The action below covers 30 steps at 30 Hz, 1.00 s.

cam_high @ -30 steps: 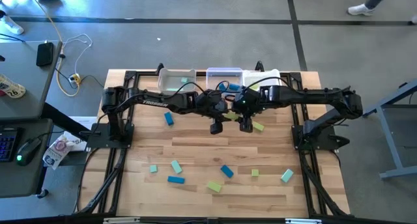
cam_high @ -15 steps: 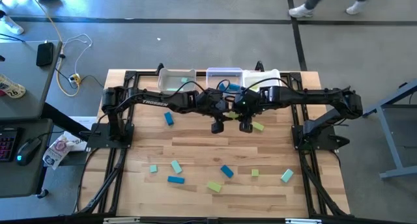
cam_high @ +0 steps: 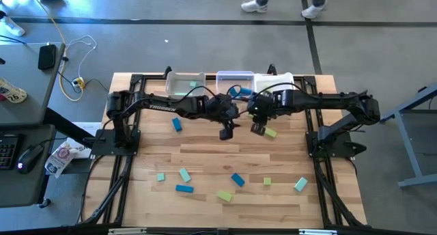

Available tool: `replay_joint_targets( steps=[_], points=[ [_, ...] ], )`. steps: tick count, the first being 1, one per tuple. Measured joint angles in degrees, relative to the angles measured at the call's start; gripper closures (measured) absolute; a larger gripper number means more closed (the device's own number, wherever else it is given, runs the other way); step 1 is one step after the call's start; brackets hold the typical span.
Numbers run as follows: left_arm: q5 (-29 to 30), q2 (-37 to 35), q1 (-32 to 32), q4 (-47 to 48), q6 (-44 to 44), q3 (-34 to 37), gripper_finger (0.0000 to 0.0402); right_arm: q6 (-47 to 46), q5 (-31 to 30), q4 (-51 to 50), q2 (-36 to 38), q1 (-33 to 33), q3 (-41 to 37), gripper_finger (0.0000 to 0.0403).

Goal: Sort & place blocks by color
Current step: Put the green block into the white bin

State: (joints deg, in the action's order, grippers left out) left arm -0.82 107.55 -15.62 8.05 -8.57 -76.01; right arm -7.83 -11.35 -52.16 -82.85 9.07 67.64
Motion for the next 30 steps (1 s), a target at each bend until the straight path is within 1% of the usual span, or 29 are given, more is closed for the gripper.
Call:
replay_joint_targets(
  steps=[3,5,8,14,18,21,24,26,30],
  points=[
    [5.3,0.0,-0.4,3.3,0.0,0.0,0.0186,-4.2,-5.0,-2.6,0.0,1.0,0.0,0.0297],
    [8.7,0.0,-0.6,5.7,0.0,0.0,0.0183,-6.6,-8.4,-3.8,0.0,2.3,0.0,0.0297],
    [11.3,0.0,-1.0,9.0,-0.2,0.0,0.0183,-9.2,-12.1,-4.7,0.0,4.7,0.0,0.0297],
    [10.9,0.0,-1.3,14.1,-2.1,0.0,0.0185,-11.9,-16.6,-4.2,0.0,11.2,0.0,0.0297],
    [6.0,0.0,-0.6,14.9,-3.7,0.0,0.0185,-11.7,-18.3,-3.3,-0.3,16.6,0.0,0.0297],
    [2.0,0.0,0.4,14.9,-4.7,0.0,0.0185,-10.4,-17.9,-1.5,-1.3,21.1,0.0,0.0297],
    [-0.9,0.0,1.7,14.9,-6.2,0.0,0.0185,-8.3,-15.1,1.0,-3.1,25.0,0.0,0.0297],
    [-2.0,0.0,2.7,14.9,-6.9,0.1,0.0185,-6.9,-12.8,2.8,-4.4,27.2,0.0,0.0297],
    [-2.3,0.0,4.9,14.9,-8.3,0.1,0.0185,-4.8,-8.7,5.3,-7.3,30.1,0.0,0.0297]
  ],
)
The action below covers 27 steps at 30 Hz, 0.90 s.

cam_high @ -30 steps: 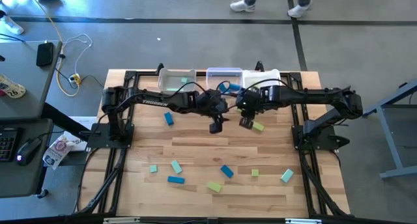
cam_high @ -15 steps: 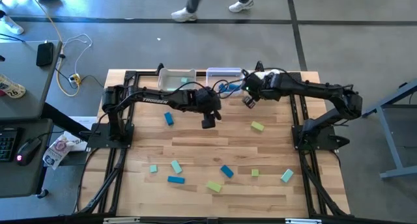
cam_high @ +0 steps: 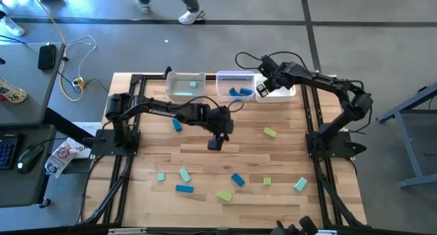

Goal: Sort & place blocks by color
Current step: Put the green block into the white bin

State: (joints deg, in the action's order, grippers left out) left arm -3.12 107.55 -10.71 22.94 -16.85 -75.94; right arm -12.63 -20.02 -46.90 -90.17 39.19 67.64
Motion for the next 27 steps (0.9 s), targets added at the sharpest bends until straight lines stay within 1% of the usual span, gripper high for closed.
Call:
replay_joint_targets(
  steps=[5,9,14,16,23,27],
  points=[
    [-0.1,0.0,2.5,0.0,-1.4,0.0,0.0185,0.6,3.8,0.4,-3.7,2.2,0.0,0.0297],
    [-1.6,0.0,4.1,-0.3,-1.4,0.0,0.0185,0.9,4.2,0.4,-5.9,3.2,0.0,0.0297],
    [-1.8,0.0,5.9,-1.5,-1.4,0.0,0.0185,0.9,5.9,0.5,-7.9,4.1,0.0,0.0296],
    [-1.8,0.0,6.6,-2.1,-1.4,0.0,0.0185,0.9,7.1,0.4,-8.5,4.6,0.0,0.0286],
    [-1.8,0.0,8.7,-3.1,-1.4,0.0,0.0185,1.1,6.6,0.5,-8.9,5.1,0.0,0.0228],
    [-1.7,0.0,9.4,-3.0,-1.4,0.1,0.0185,1.1,6.6,0.2,-8.9,5.1,0.1,0.0209]
  ],
)
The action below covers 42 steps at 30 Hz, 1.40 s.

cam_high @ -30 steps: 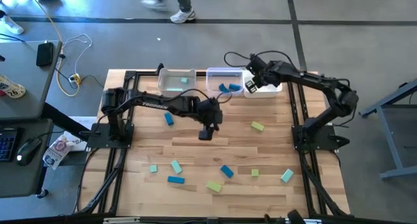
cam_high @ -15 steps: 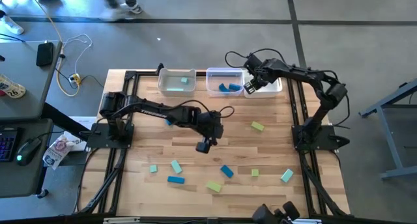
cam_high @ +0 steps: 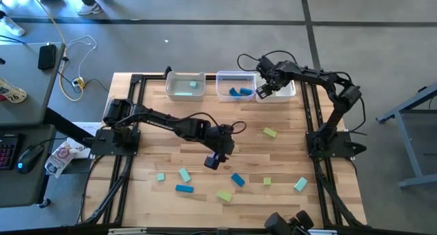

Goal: Sort & place blocks by color
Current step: Put the green block into the white bin, then put the blue block into the transparent bin

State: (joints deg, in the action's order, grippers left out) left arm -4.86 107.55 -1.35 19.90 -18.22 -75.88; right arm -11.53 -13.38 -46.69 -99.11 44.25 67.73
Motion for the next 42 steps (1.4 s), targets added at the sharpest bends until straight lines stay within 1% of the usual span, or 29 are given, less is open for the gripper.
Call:
replay_joint_targets(
  steps=[4,7,10,13,19,27,29,36,42],
  points=[
    [0.8,0.0,0.0,1.8,0.0,0.0,0.0185,-1.1,0.0,-3.2,0.0,-0.2,2.4,0.0205],
    [3.9,0.0,-0.4,4.0,0.0,0.0,0.0185,-1.5,-0.1,-5.8,0.0,-1.2,5.0,0.0205],
    [7.4,0.0,-1.1,6.7,0.0,0.0,0.0185,-2.1,-0.1,-8.2,0.1,-3.3,7.7,0.0204],
    [7.5,0.0,-2.2,9.4,0.0,0.0,0.0185,-2.8,0.0,-10.3,0.1,-6.0,9.5,0.0204],
    [6.8,0.0,-4.4,14.6,0.1,0.4,0.0186,-4.2,1.3,-14.8,0.1,-12.8,10.6,0.0203],
    [6.8,-1.1,-6.4,15.3,1.6,4.0,0.0186,-10.2,4.7,-18.6,0.1,-22.6,10.6,0.0203],
    [6.8,-2.3,-7.0,16.0,2.3,5.9,0.0186,-12.2,5.5,-18.8,0.1,-25.2,10.6,0.0203],
    [7.0,-7.8,-9.0,13.4,3.1,10.7,0.0186,-20.6,6.2,-18.6,0.1,-34.3,10.6,0.0203],
    [7.8,-11.2,-11.4,13.0,4.1,12.4,0.0186,-27.7,7.2,-17.4,0.1,-41.9,10.6,0.0203]
  ],
)
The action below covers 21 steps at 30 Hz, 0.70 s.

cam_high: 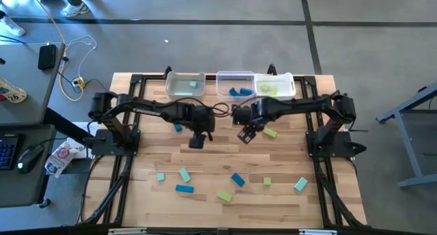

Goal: Sort & place blocks by color
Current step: Put the blue block into the transparent bin

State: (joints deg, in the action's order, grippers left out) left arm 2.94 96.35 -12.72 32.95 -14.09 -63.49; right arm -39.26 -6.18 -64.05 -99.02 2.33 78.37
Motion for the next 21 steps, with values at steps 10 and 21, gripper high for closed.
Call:
replay_joint_targets(
  steps=[10,21],
  points=[
    [6.6,-0.7,-3.7,-0.8,1.0,0.1,0.0186,-7.3,2.0,6.7,0.0,-10.5,0.0,0.0203],
    [6.7,-0.7,-5.3,-1.5,3.0,0.1,0.0186,-7.3,3.4,12.4,0.0,-18.0,0.0,0.0203]
  ],
)
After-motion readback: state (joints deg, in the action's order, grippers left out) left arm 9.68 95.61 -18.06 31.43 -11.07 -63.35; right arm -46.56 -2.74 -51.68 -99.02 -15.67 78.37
